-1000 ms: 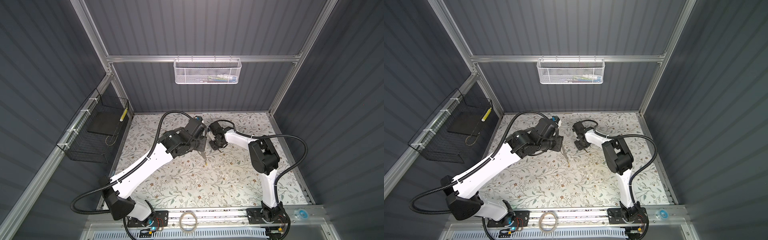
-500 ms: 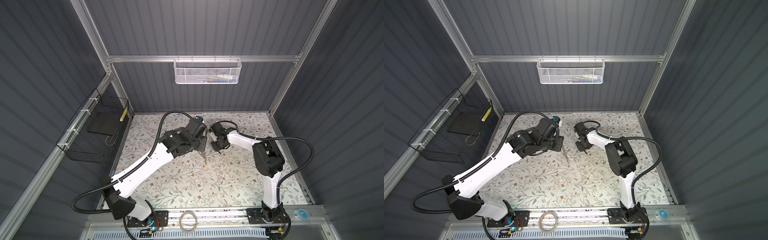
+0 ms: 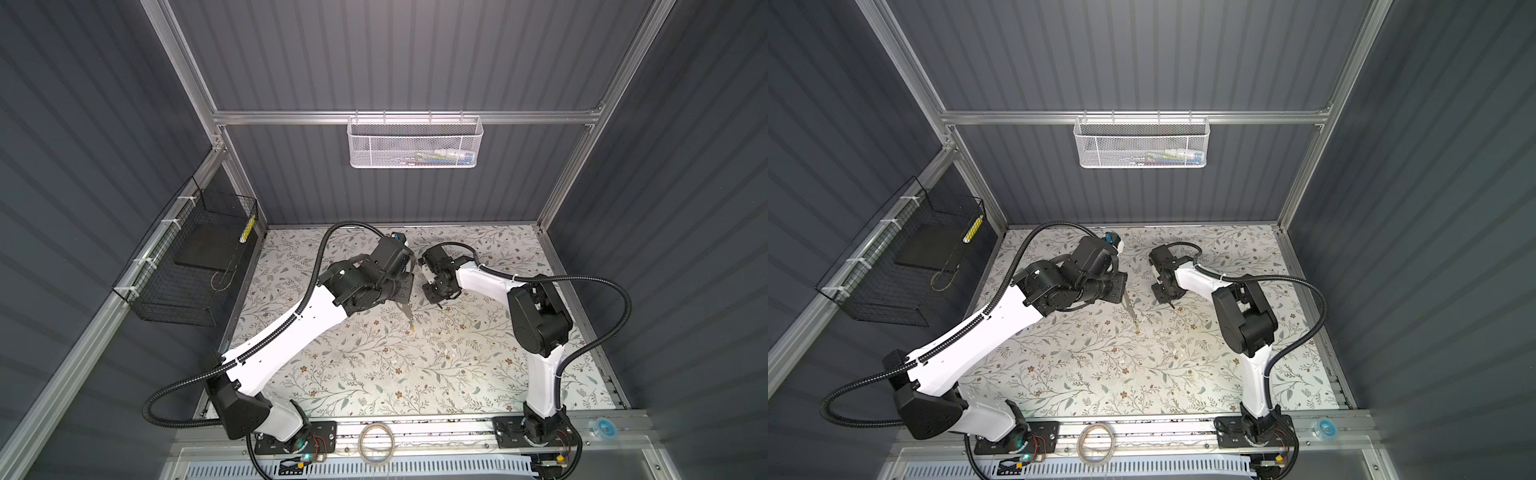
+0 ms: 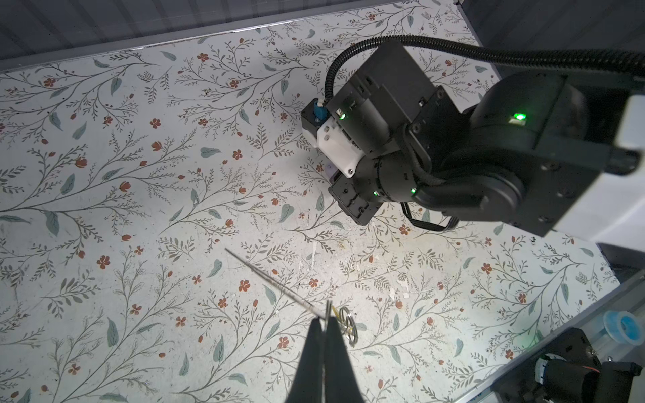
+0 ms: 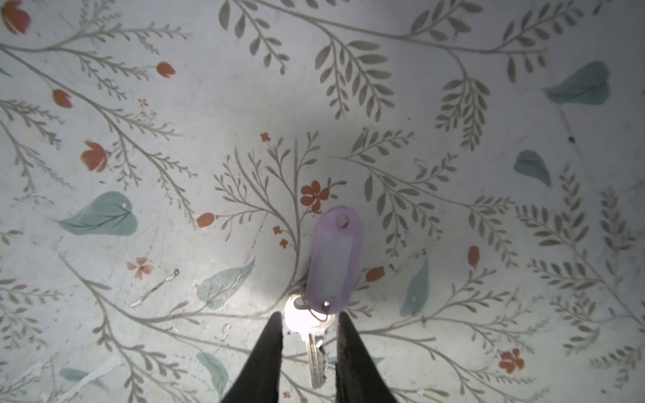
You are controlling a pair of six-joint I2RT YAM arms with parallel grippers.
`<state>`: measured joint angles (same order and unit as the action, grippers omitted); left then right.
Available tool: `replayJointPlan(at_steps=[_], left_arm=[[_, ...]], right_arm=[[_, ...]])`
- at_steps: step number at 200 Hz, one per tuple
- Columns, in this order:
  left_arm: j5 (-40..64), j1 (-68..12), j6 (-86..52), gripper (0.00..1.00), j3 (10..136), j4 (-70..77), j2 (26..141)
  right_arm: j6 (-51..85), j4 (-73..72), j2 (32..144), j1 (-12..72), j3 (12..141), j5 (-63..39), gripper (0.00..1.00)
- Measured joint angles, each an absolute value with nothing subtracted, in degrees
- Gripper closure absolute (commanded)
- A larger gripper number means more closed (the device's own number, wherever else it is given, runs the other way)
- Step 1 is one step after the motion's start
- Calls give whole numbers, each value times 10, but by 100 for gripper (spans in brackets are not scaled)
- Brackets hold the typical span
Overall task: Attach keys to a key ring
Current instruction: Pick up the key from the center of the table.
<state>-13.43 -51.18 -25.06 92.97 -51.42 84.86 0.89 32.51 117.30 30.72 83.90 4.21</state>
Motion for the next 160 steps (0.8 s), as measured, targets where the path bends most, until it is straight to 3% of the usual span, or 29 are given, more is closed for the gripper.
replayJointPlan(at_steps=[121,160], left_arm=[[-135,-512,-251,100,930,-514,849],[-135,-512,-251,100,930,-514,849]], right_arm=[[-1,321,1191,304,842,41,84],[-2,321,1191,304,842,41,83]])
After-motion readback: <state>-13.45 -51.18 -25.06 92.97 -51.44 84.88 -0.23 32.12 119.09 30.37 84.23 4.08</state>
